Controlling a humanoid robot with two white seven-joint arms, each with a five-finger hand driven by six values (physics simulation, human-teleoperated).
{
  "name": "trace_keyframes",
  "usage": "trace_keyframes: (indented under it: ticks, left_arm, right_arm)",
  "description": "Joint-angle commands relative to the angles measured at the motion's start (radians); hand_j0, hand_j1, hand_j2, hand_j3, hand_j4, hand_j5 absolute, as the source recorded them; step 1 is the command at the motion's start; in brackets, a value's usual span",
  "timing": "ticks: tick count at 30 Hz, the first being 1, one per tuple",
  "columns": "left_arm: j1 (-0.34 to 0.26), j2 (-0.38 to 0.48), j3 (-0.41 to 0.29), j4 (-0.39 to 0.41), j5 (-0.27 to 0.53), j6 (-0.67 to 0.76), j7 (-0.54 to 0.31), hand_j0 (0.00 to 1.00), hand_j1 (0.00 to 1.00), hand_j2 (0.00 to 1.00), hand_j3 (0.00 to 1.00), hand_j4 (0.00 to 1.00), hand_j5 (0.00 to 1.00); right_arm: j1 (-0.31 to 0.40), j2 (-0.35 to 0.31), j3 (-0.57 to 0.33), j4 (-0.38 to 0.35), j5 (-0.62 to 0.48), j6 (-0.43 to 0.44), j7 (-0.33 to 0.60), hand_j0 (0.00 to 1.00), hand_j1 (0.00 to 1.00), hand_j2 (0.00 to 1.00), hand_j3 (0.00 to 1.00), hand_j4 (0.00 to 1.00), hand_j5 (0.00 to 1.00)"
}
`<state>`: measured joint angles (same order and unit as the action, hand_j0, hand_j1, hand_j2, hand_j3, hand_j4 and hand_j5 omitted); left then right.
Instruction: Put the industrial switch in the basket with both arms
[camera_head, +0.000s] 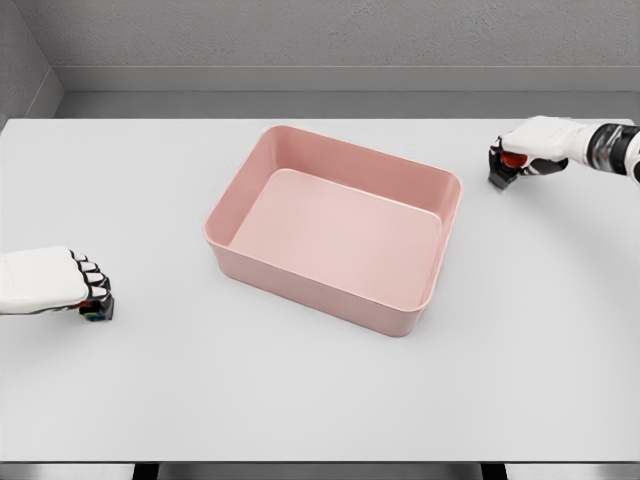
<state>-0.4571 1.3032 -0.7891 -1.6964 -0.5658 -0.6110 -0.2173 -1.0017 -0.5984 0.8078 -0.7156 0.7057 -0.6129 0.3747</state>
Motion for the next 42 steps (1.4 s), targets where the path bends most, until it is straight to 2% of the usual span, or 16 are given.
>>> trace_keyframes:
  ticks: [1,5,8,12,14,19,23,31,35,42]
  left_arm:
    - [-0.006,0.001,0.001,-0.002,0.006,0.000,-0.002,0.36,0.36,0.36,0.36,0.36,0.36]
    - [-0.080,0.002,0.005,-0.002,0.015,0.000,-0.001,0.36,0.36,0.36,0.36,0.36,0.36]
    - [-0.127,0.002,0.005,-0.002,0.053,0.000,0.001,0.36,0.36,0.36,0.36,0.36,0.36]
    - [-0.150,0.001,0.007,-0.003,0.081,0.000,0.001,0.36,0.36,0.36,0.36,0.36,0.36]
    - [-0.163,0.001,0.008,-0.005,0.116,0.000,0.001,0.36,0.36,0.36,0.36,0.36,0.36]
    - [-0.201,-0.008,0.010,-0.005,0.182,0.000,0.001,0.36,0.36,0.36,0.36,0.36,0.36]
    - [-0.219,-0.018,0.010,-0.005,0.225,0.000,0.001,0.36,0.36,0.36,0.36,0.36,0.36]
    - [-0.290,-0.130,0.007,-0.003,0.230,0.000,0.001,0.36,0.36,0.36,0.36,0.36,0.36]
    - [-0.295,-0.217,0.005,0.003,0.225,0.000,-0.001,0.36,0.36,0.36,0.36,0.36,0.36]
    - [-0.336,-0.311,0.001,0.000,0.221,0.000,-0.004,0.36,0.36,0.36,0.36,0.36,0.36]
  right_arm:
    - [0.000,0.000,-0.015,-0.005,-0.005,0.002,0.000,0.51,0.51,0.51,0.51,0.51,0.51]
    - [-0.002,-0.003,-0.019,-0.021,-0.006,0.002,0.000,0.51,0.51,0.51,0.51,0.51,0.51]
    - [-0.002,-0.008,-0.042,-0.021,-0.005,0.002,0.000,0.51,0.51,0.51,0.51,0.51,0.51]
    - [-0.002,-0.011,-0.044,-0.024,-0.006,0.002,0.000,0.51,0.51,0.51,0.51,0.51,0.51]
    - [0.002,-0.047,-0.047,-0.068,-0.009,0.002,0.000,0.51,0.51,0.51,0.51,0.51,0.51]
    - [0.002,-0.075,-0.099,-0.081,-0.011,0.002,0.001,0.51,0.51,0.51,0.51,0.51,0.51]
    - [0.002,-0.081,-0.101,-0.090,-0.012,0.002,0.001,0.51,0.51,0.51,0.51,0.51,0.51]
    - [0.014,-0.097,-0.139,-0.177,-0.018,0.002,0.001,0.50,0.50,0.50,0.50,0.50,0.50]
    - [0.018,-0.104,-0.141,-0.217,-0.020,0.002,0.000,0.50,0.50,0.50,0.50,0.50,0.50]
    - [0.018,-0.120,-0.144,-0.246,-0.041,0.002,0.000,0.50,0.50,0.50,0.50,0.50,0.50]
